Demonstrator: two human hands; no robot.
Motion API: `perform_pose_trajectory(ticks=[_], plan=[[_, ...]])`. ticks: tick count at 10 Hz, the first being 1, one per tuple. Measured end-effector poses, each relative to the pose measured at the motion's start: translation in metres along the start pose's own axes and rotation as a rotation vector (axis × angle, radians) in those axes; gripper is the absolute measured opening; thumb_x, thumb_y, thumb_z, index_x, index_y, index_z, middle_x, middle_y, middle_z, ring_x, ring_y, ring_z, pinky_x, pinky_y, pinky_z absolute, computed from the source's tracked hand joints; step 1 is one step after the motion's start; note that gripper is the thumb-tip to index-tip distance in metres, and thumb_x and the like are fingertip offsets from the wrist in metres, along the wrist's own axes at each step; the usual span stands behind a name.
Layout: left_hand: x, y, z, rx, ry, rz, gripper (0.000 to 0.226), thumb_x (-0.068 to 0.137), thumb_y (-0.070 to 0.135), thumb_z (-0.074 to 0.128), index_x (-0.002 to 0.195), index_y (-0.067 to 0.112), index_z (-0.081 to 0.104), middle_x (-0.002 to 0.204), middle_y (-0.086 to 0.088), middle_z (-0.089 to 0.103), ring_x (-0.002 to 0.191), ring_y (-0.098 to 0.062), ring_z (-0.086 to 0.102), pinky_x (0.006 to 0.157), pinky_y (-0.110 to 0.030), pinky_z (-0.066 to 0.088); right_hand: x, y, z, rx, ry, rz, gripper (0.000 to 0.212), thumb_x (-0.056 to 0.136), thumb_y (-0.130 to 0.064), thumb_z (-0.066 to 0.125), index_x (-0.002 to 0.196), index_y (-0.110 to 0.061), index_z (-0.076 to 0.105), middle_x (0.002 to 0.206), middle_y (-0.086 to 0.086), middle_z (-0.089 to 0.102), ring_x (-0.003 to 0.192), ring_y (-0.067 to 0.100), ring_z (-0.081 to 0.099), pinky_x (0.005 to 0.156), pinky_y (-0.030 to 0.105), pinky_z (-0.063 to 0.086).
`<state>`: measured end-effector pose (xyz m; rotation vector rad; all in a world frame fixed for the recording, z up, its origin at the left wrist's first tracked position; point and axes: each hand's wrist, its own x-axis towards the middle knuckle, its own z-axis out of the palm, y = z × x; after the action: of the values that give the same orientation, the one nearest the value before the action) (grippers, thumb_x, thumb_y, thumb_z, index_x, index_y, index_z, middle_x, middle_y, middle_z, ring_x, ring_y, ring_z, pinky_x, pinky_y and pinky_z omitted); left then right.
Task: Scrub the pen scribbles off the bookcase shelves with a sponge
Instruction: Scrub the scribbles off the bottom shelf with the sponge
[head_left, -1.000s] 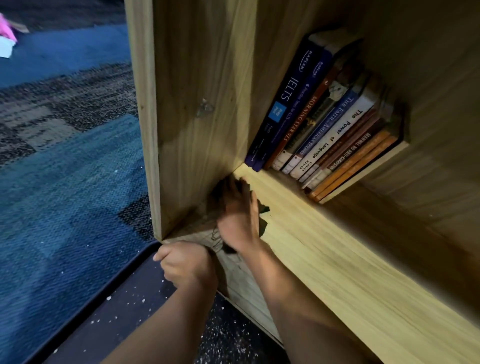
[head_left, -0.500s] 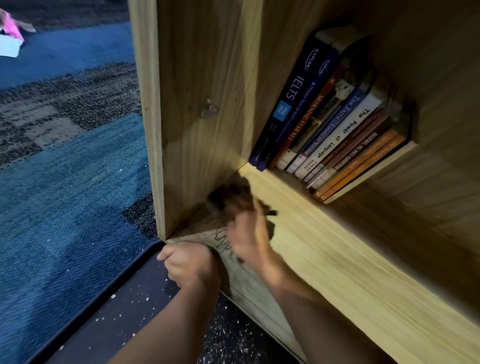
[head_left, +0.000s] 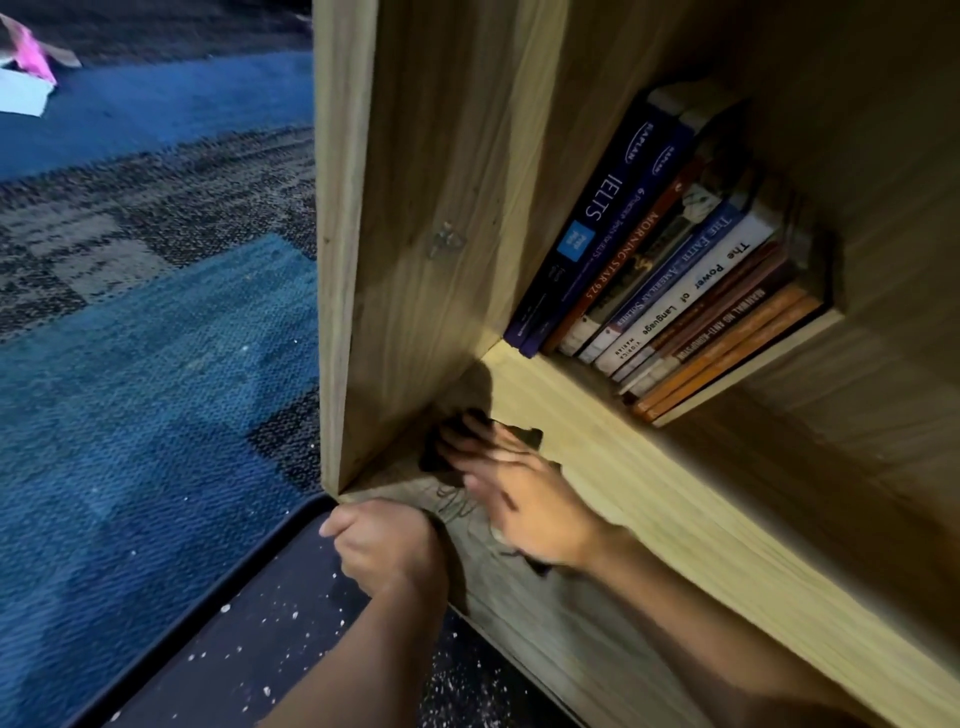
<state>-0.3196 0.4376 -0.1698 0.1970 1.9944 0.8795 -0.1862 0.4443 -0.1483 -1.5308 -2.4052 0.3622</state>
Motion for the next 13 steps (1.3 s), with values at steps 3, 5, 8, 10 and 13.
perform_pose_trajectory(ticks=[3,5,8,10,13], plan=[[-0.007,0.005,0.0,-0.091,0.063,-0.137,0.045,0.105,0.016,0.022,0.136,-0.012,0.039,0.136,-0.033,0.045,0.126,-0.042,0.043,0.101,-0.04,0.031,0.044,-0.015,0.025,-0.088,0.103,0.583,0.048,0.103,-0.021,0.031,0.151,-0.022,0.024,0.158,-0.006,0.013,0.148,0.016,0.003,0.117,0.029,-0.009],[0.019,0.008,-0.043,-0.08,-0.017,0.005,0.049,0.105,0.025,0.02,0.135,-0.007,0.042,0.141,-0.03,0.042,0.13,-0.041,0.039,0.105,-0.04,0.028,-0.049,-0.049,0.011,-0.003,-0.043,0.337,0.046,0.103,-0.032,0.025,0.148,-0.038,0.016,0.152,-0.026,0.003,0.142,-0.003,-0.01,0.119,0.025,-0.008],[0.001,0.111,-0.151,0.098,-0.585,1.292,0.063,0.086,0.061,0.049,0.14,0.03,0.04,0.128,0.012,0.058,0.118,0.002,0.053,0.1,-0.013,0.037,-0.049,-0.083,0.032,-0.049,-0.031,0.691,0.067,0.089,-0.054,-0.011,0.152,-0.032,-0.004,0.153,-0.016,-0.021,0.141,0.009,-0.026,0.116,0.033,-0.016],[-0.089,0.164,-0.124,-0.152,-0.556,1.103,0.035,0.079,0.056,0.07,0.081,0.023,0.062,0.076,0.007,0.067,0.072,-0.009,0.065,0.06,-0.015,0.047,-0.086,-0.115,0.024,0.005,-0.114,0.536,0.069,0.085,-0.059,-0.008,0.15,-0.037,-0.001,0.149,-0.026,-0.021,0.143,0.007,-0.022,0.116,0.025,-0.015],[-0.075,0.176,-0.11,0.007,-0.276,1.316,0.065,0.08,0.07,0.05,0.046,0.018,0.032,0.043,0.005,0.037,0.047,-0.027,0.048,0.048,-0.031,0.032,-0.107,-0.08,0.015,-0.069,-0.023,0.702,0.067,0.085,-0.061,-0.013,0.148,-0.04,-0.005,0.152,-0.022,-0.018,0.143,0.005,-0.021,0.116,0.027,-0.015]])
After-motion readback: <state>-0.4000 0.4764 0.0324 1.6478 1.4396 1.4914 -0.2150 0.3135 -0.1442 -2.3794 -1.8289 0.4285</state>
